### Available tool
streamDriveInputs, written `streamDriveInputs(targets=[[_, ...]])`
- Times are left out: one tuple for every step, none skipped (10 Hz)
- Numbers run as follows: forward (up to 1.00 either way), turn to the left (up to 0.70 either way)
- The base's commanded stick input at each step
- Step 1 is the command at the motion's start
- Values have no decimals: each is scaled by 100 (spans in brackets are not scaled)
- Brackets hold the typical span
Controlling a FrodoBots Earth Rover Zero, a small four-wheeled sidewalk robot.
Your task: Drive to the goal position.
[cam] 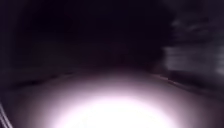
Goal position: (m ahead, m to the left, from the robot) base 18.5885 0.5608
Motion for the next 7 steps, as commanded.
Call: streamDriveInputs(targets=[[100, 0], [100, 0], [100, 0], [100, 0], [100, 0], [100, 0], [100, 0]])
